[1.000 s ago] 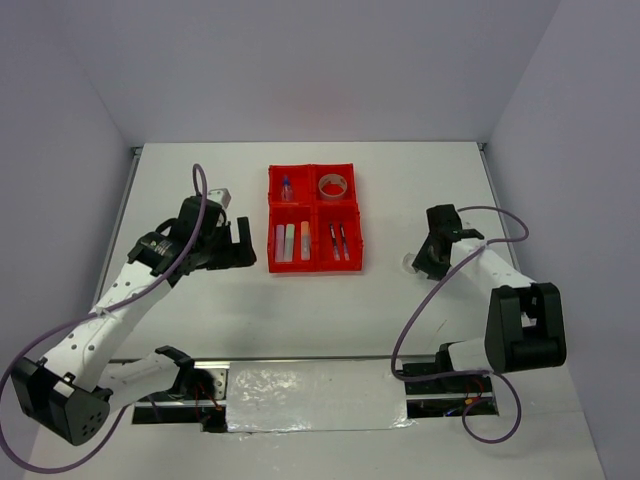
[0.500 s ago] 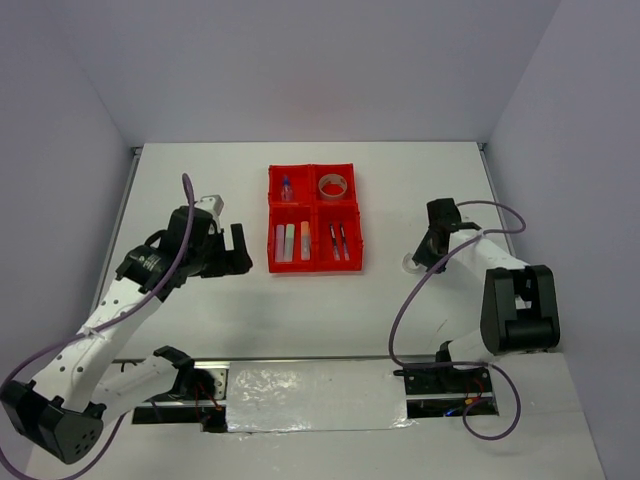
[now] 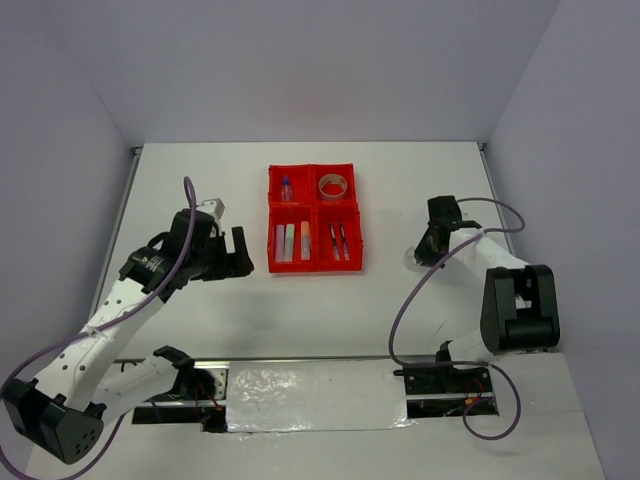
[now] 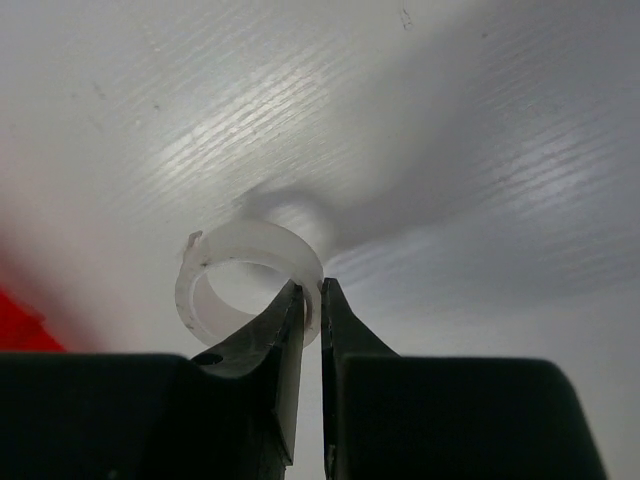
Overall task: Sort the stationery into containers
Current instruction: Pick up the stationery from the center of the board, then place the stationery in the storage box.
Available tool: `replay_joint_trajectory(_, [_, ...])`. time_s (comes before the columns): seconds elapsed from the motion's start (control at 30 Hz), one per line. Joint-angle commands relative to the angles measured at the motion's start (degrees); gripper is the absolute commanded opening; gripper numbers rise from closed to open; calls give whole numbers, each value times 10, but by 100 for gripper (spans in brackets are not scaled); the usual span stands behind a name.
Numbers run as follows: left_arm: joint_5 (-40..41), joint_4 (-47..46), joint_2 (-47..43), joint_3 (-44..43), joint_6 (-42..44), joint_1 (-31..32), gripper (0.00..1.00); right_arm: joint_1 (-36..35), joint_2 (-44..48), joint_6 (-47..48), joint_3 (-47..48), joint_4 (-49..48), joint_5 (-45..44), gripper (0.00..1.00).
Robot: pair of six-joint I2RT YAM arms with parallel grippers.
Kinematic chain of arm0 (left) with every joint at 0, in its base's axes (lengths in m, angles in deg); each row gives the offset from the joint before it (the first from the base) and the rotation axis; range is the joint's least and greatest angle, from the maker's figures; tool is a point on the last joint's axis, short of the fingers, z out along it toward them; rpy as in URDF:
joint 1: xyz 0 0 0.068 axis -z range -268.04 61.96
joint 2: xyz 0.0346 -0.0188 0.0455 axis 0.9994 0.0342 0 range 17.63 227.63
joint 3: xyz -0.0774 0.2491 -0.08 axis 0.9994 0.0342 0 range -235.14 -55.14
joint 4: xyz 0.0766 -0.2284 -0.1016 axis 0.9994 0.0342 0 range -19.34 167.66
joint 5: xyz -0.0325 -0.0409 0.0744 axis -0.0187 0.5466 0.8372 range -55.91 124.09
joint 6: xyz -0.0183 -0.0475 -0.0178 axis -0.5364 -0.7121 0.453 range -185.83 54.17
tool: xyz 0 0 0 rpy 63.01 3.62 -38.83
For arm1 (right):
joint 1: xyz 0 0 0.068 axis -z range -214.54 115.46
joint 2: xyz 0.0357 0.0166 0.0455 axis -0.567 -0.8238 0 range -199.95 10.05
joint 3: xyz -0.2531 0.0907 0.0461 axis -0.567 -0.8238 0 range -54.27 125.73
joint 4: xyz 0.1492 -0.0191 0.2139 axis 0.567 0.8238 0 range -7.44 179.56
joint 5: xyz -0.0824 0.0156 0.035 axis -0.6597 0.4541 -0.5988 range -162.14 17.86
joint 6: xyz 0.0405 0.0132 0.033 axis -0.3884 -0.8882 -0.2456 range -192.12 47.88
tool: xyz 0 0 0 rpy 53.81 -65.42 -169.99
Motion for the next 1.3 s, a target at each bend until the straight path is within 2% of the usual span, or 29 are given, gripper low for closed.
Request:
replay_joint_trajectory(0.0, [-7,-23,3,-7,-10,-2,99,-10,66,8,76,10,-2,0])
replay_joint_trajectory(0.13, [-7,-29,6,-5,-11,-2,99,-46,37,33,208,53,26,0])
replay_joint_trajectory(0.47, [-12,-39,18,-22,-8,-2,99,-140,-251,89,563,92,116,1])
replay_joint_trajectory(0.77, [-29,-57,12,0,-12,-2,99,-151,-376,111,702,111,113,2])
replay_joint_trajectory(1.27, [-25,-59,37,26,9,-2,99,-172,-454,123,768,127,117,10])
